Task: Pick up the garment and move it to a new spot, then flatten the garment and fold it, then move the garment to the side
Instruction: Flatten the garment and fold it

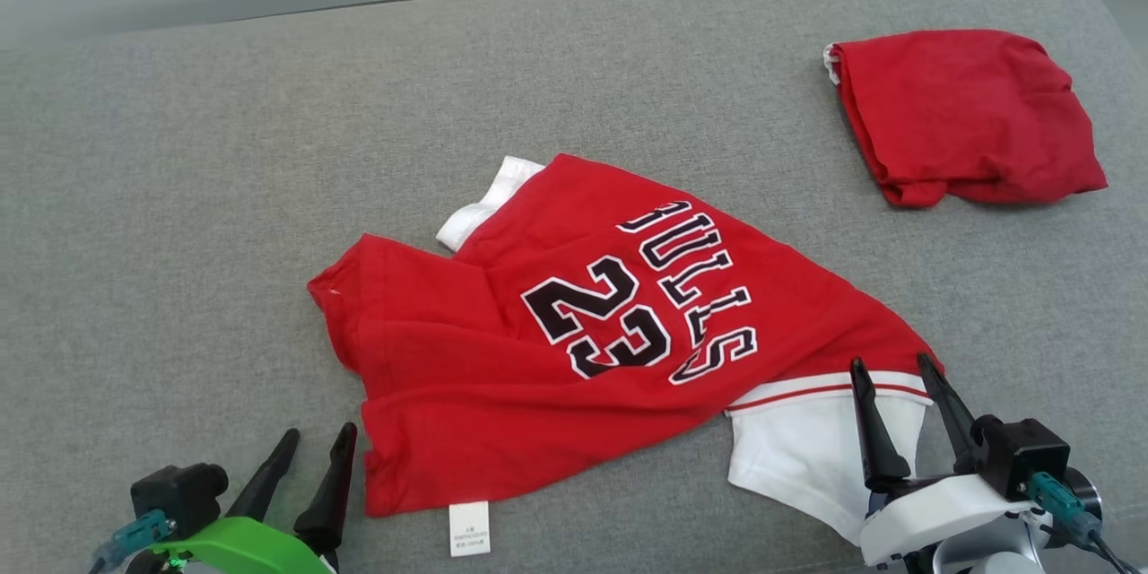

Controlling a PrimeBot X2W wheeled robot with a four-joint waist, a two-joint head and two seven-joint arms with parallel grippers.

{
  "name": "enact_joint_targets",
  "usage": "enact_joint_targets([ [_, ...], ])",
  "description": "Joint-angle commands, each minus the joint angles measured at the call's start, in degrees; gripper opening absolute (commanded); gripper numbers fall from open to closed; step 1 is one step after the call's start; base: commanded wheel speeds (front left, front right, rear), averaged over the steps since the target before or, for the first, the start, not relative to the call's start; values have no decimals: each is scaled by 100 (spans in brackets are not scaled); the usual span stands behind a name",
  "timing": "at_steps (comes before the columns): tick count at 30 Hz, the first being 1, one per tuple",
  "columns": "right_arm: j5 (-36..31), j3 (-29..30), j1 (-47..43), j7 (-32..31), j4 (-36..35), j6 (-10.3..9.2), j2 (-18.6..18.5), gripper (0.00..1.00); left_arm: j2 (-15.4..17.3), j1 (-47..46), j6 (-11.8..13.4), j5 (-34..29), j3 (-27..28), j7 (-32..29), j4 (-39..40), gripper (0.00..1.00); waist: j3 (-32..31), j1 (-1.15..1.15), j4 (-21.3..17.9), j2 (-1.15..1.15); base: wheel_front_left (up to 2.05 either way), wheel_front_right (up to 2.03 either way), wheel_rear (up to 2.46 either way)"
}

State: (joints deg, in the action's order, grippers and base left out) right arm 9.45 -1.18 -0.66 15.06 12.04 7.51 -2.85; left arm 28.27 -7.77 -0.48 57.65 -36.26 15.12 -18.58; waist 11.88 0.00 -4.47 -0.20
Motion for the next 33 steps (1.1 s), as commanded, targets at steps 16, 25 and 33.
enact_joint_targets([
  [16, -527, 750, 21, 25, -767, -5, -8, 100, -434, 1380, 456, -1500, 1810, -6, 1835, 100, -590, 0, 480, 20, 0, 0, 0],
  [25, -884, 804, -162, 24, -1023, -5, -7, 100, -866, 1856, 295, -2415, 2435, -6, 1938, 100, -1035, 0, 540, 20, 0, 0, 0],
  [33, -836, 498, -379, 25, -790, -5, -11, 100, -1289, 2030, -51, -3021, 2932, -5, 1663, 100, -1297, 0, 428, 20, 0, 0, 0],
])
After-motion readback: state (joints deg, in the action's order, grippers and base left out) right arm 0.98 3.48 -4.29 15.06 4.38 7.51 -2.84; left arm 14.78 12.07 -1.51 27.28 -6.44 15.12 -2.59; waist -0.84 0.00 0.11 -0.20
